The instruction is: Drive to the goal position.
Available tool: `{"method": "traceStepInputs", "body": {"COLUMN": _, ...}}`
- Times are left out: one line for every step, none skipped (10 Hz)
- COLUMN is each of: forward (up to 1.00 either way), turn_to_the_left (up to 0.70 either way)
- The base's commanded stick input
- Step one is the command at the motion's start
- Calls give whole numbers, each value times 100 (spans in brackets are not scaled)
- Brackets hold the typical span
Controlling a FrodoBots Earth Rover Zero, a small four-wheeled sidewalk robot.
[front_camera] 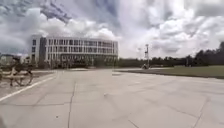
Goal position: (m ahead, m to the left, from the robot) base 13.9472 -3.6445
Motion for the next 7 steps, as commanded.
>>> {"method": "traceStepInputs", "body": {"forward": 70, "turn_to_the_left": 0}}
{"method": "traceStepInputs", "body": {"forward": 70, "turn_to_the_left": 0}}
{"method": "traceStepInputs", "body": {"forward": 70, "turn_to_the_left": 0}}
{"method": "traceStepInputs", "body": {"forward": 70, "turn_to_the_left": 0}}
{"method": "traceStepInputs", "body": {"forward": 70, "turn_to_the_left": 13}}
{"method": "traceStepInputs", "body": {"forward": 70, "turn_to_the_left": 35}}
{"method": "traceStepInputs", "body": {"forward": 70, "turn_to_the_left": 35}}
